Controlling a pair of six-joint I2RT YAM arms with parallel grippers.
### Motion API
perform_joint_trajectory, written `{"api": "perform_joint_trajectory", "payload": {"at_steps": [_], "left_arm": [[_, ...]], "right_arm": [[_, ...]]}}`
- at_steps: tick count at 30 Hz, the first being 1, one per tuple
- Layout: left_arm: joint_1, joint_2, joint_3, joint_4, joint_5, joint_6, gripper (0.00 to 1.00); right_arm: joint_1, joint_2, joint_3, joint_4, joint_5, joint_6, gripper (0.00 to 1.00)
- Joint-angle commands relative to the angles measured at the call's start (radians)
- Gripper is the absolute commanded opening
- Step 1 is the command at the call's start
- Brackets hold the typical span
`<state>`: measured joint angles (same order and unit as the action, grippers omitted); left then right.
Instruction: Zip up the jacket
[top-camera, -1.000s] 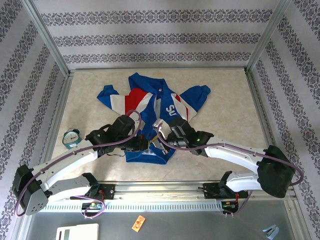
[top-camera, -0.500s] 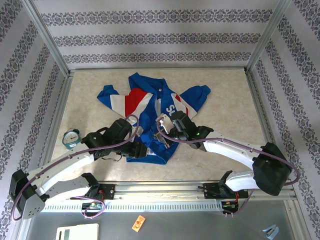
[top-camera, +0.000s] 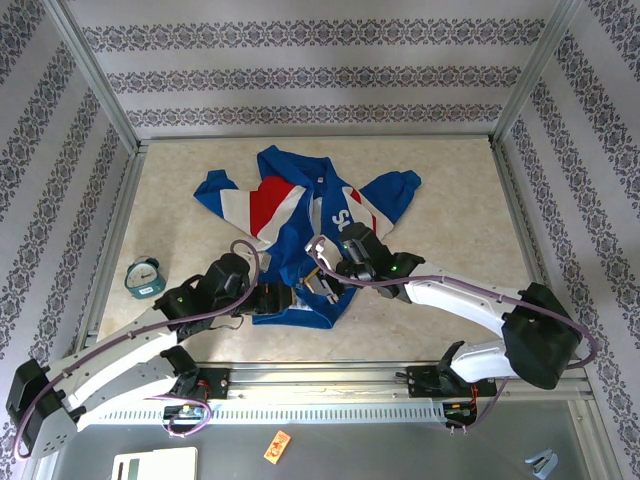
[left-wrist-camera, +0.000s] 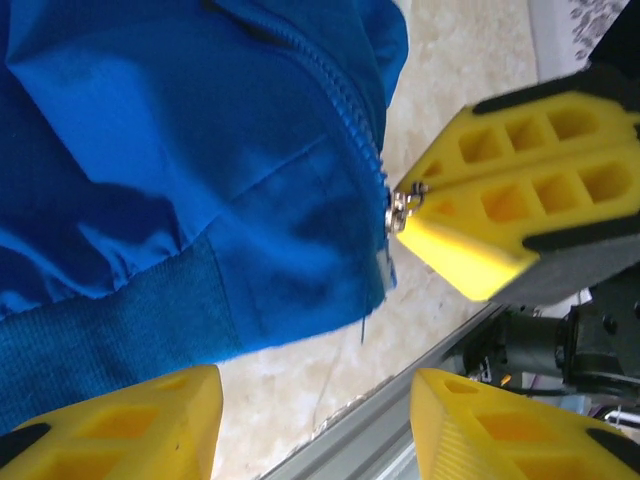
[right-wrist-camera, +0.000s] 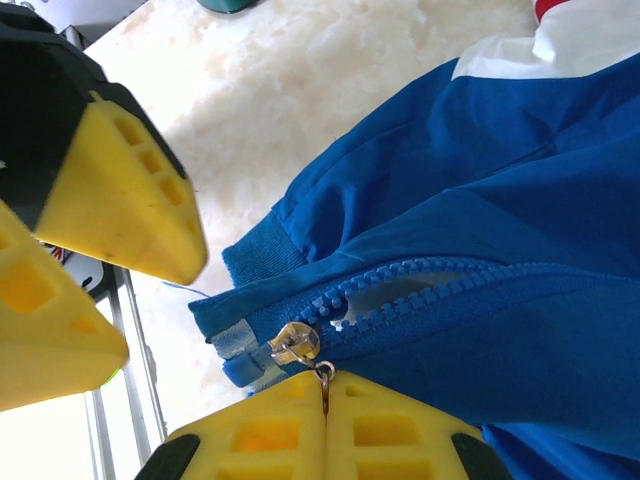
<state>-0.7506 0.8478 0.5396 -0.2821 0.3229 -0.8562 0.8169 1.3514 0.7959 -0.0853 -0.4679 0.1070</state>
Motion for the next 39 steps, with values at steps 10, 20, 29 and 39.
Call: {"api": "perform_joint_trajectory", "payload": {"at_steps": [10,20,29,39], "left_arm": [[0.025,0.001,-0.116,0.361,-0.007,-0.107,0.41],[0.036,0.050,-0.147,0.422,0.019,-0.118,0.31],[0.039,0.069,-0.152,0.403,0.030,-0.114,0.16],[0.039,0.072,-0.052,0.173,0.078,-0.026,0.00]], "right_arm": [[0.024,0.034,0.017,0.033,-0.062,0.014,0.00],[0.025,0.040,0.026,0.028,-0.055,0.014,0.00],[0.025,0.038,0.035,0.016,-0.022,0.020,0.00],[0.021,0.039,0.099,-0.087,0.187,-0.026,0.00]]}}
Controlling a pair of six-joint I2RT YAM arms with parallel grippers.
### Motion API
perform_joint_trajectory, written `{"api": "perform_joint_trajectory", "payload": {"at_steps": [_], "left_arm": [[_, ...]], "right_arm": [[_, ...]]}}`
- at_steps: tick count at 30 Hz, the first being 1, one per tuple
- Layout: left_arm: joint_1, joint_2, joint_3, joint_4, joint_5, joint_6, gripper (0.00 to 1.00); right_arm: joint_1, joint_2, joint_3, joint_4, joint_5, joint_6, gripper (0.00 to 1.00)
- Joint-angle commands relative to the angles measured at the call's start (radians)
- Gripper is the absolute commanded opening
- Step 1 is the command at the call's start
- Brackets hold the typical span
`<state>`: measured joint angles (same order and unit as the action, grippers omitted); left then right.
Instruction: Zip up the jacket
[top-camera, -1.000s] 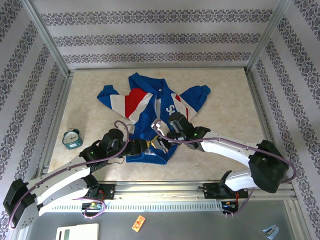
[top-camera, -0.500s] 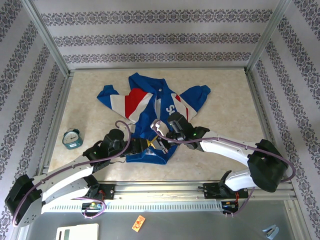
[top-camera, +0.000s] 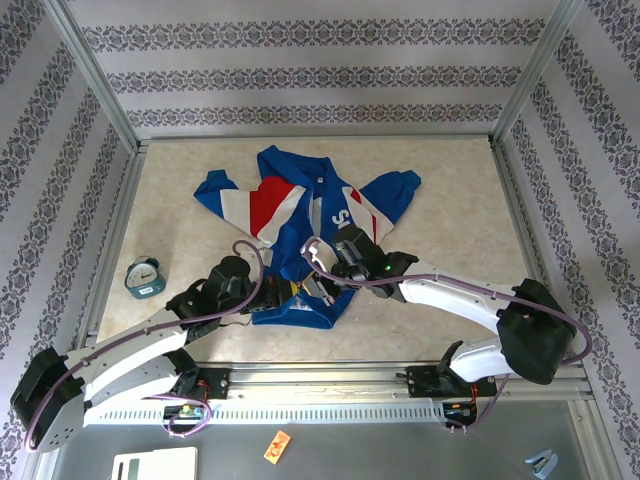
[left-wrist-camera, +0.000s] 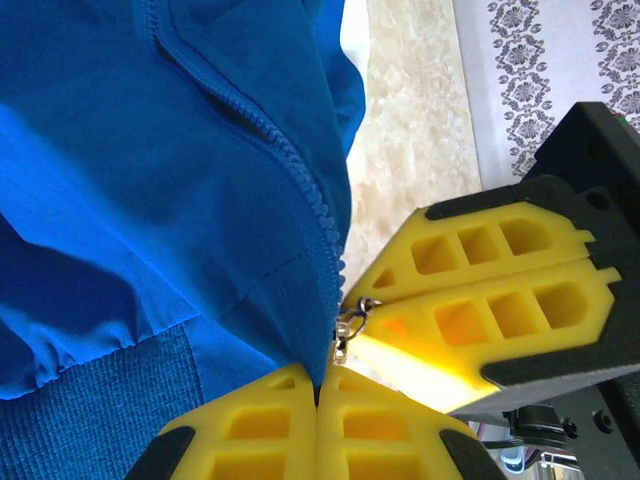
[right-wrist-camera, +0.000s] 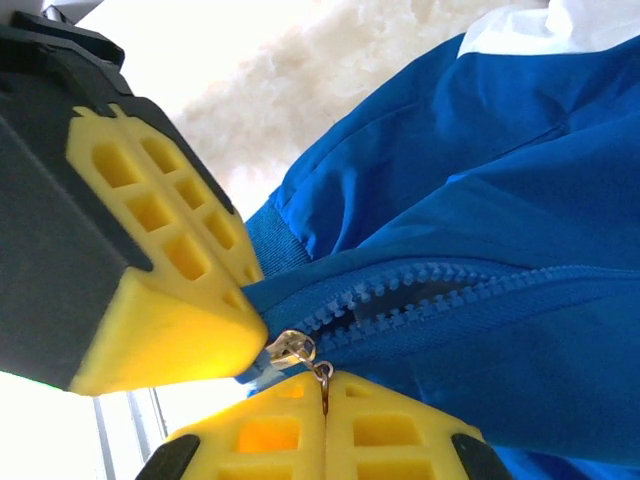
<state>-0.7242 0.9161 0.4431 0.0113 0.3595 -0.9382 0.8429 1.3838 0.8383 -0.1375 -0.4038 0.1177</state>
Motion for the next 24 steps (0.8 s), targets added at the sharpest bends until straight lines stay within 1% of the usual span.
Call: {"api": "perform_joint_trajectory", "payload": {"at_steps": [1,9,16,24], "left_arm": [[0.013,0.004,0.051,-0.133,0.047,0.063,0.00],[0.014,0.000,0.078,-0.185,0.070,0.090,0.00],[0.013,-0.026,0.104,-0.252,0.050,0.115,0.00],[0.014,-0.058,0.120,-0.324,0.023,0.132,0.00]], "right_arm": [[-0.007,0.012,0.070,-0.049,0.140,-0.051,0.00],[-0.019,0.049,0.149,-0.126,0.203,-0.097,0.00],[-0.031,0.059,0.161,-0.136,0.210,-0.107,0.00],[-0.075,0.054,0.167,-0.142,0.211,-0.107,0.00]]}}
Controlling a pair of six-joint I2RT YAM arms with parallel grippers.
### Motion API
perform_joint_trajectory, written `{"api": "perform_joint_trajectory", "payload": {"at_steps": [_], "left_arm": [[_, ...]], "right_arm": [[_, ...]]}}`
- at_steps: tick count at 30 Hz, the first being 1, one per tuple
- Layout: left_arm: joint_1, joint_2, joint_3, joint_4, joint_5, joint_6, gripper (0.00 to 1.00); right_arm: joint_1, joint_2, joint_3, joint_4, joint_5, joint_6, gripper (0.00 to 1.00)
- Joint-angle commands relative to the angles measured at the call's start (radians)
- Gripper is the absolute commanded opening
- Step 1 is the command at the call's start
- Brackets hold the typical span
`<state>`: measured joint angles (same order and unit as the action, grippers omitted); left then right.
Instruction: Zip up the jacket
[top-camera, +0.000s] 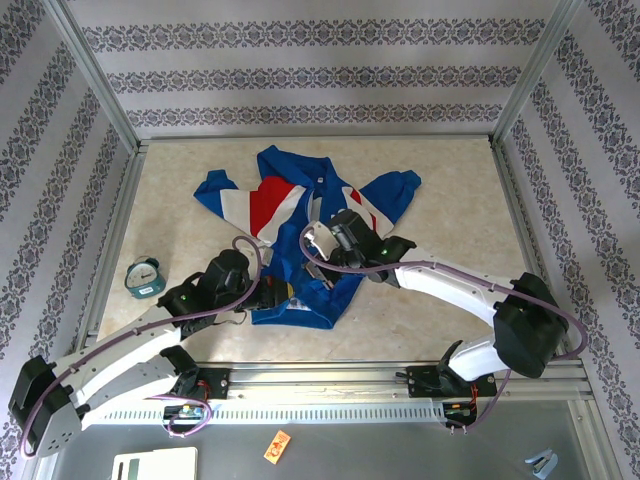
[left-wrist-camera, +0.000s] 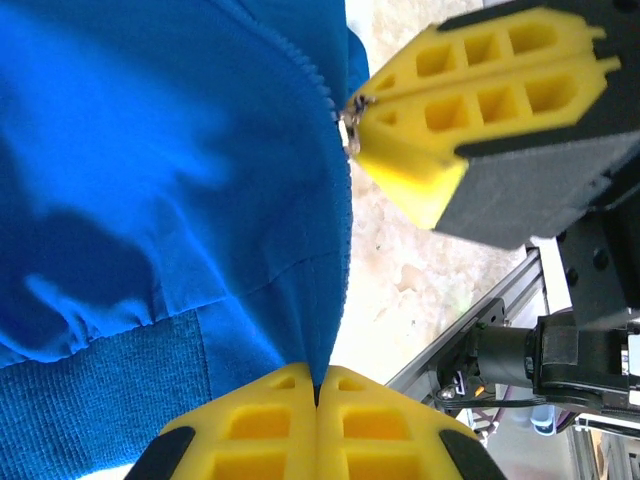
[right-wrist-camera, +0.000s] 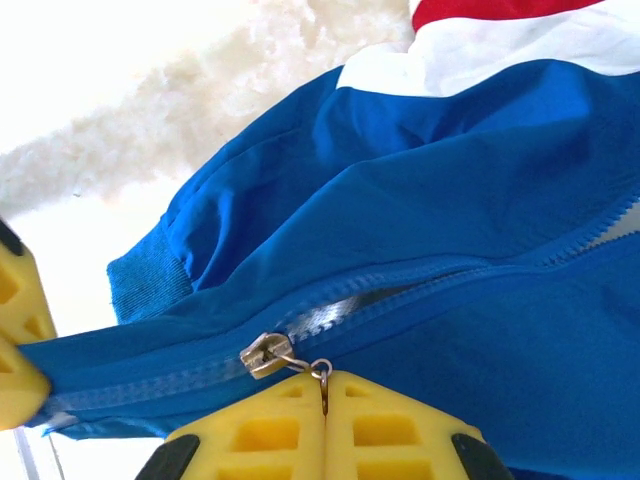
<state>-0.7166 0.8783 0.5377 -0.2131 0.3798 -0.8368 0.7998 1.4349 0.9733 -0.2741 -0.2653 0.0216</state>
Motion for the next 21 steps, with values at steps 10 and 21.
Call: {"api": "perform_joint_trajectory", "payload": {"at_steps": [10,21], "left_arm": [[0.008,-0.047,0.038,-0.154,-0.017,0.049,0.00],[0.017,-0.123,0.021,-0.220,-0.048,0.049,0.00]], "right_arm": [[-0.087,-0.010,0.037,-0.026,0.074,-0.023,0.00],[-0.152,-0.031,0.048,-0.053,0.086,-0.039,0.00]]}}
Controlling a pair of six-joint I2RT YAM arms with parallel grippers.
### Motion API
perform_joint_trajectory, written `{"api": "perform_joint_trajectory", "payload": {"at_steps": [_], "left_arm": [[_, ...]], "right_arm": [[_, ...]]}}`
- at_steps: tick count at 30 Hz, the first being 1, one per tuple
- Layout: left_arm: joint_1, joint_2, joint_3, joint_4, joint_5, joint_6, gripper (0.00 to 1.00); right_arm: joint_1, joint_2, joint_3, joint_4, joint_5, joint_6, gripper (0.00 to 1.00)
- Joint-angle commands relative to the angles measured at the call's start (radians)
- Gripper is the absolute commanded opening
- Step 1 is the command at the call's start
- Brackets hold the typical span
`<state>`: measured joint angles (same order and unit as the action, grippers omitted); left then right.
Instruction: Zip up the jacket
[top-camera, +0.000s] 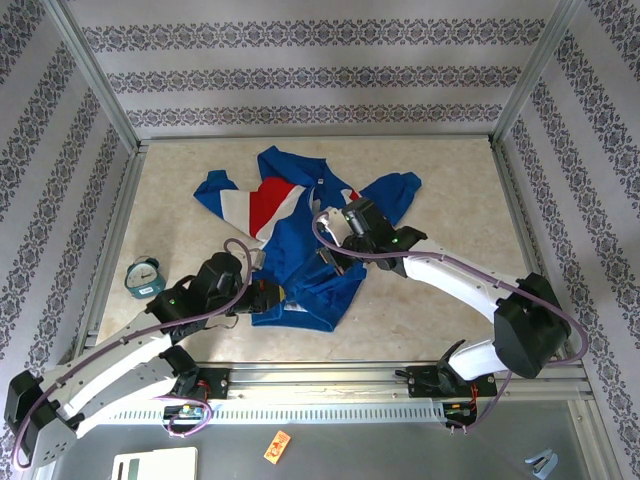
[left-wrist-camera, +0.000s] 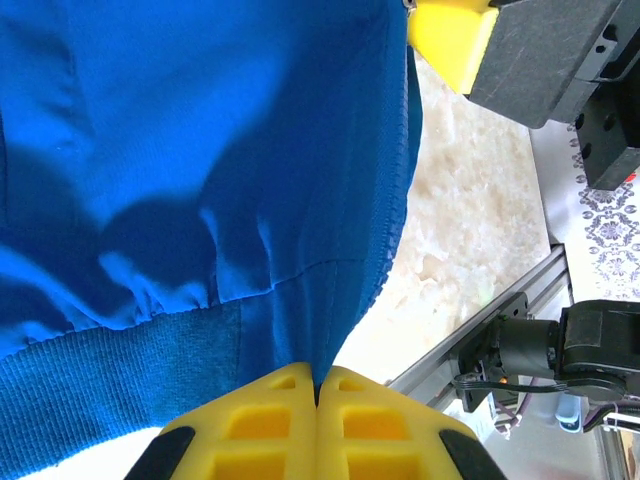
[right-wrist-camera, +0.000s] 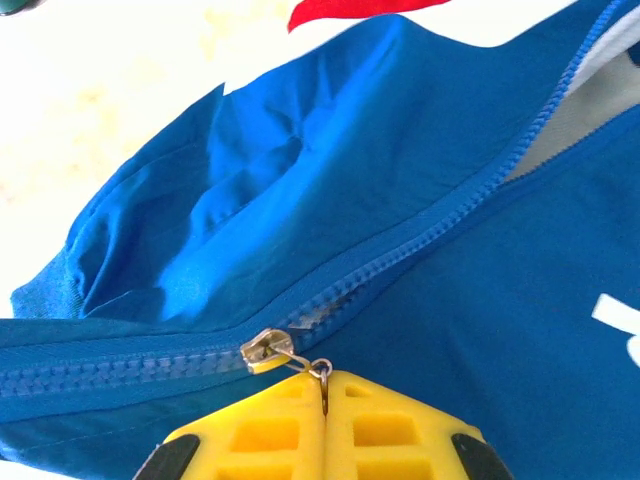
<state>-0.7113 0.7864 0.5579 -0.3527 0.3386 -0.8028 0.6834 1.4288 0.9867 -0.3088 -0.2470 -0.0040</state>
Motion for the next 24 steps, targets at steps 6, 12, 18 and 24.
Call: {"api": "perform_joint_trajectory", "payload": {"at_steps": [6,12,18,24], "left_arm": [[0.032,-0.056,0.015,-0.140,-0.015,0.034,0.00],[0.055,-0.081,0.020,-0.182,-0.017,0.048,0.00],[0.067,-0.094,0.032,-0.222,-0.019,0.061,0.00],[0.073,-0.119,0.040,-0.271,-0.049,0.065,0.00]], "right_arm": [[-0.079,-0.025,0.052,-0.041,0.065,-0.030,0.00],[-0.125,-0.028,0.057,-0.029,0.071,-0.025,0.00],[-0.167,-0.034,0.073,-0.025,0.071,-0.026,0.00],[-0.210,-0.050,0.077,-0.042,0.077,-0.034,0.00]]}}
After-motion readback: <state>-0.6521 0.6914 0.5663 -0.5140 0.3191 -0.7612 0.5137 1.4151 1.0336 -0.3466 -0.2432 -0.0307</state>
